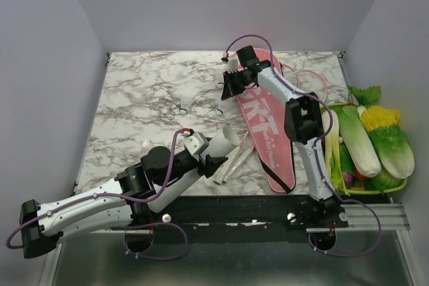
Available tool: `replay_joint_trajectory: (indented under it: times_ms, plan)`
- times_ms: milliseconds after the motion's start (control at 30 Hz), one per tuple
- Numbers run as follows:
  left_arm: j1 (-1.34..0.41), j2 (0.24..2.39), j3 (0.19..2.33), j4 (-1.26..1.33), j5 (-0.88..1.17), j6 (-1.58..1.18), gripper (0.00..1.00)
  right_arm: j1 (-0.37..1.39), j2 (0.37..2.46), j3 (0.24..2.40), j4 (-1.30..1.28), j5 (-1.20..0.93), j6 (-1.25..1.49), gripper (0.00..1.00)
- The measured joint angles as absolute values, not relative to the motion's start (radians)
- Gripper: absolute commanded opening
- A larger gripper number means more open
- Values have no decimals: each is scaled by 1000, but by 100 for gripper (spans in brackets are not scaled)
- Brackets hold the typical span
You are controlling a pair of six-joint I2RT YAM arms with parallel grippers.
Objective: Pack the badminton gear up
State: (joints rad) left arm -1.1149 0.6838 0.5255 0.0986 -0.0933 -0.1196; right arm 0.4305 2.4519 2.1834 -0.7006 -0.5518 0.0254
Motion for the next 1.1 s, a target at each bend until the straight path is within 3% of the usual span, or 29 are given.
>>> replay_joint_trajectory:
  times_ms: [333, 900, 1100]
  plan:
    - [-1115, 647, 519, 85, -94, -120, 0, 430, 2337, 1959, -675, -641, 59, 1]
    - [-1115, 712, 526, 108, -94, -118, 0, 437, 1369, 1354, -487, -549, 196, 1]
    - [-1115, 748, 525, 135, -93, -121, 0, 484, 1104, 1260, -498, -509, 240, 1]
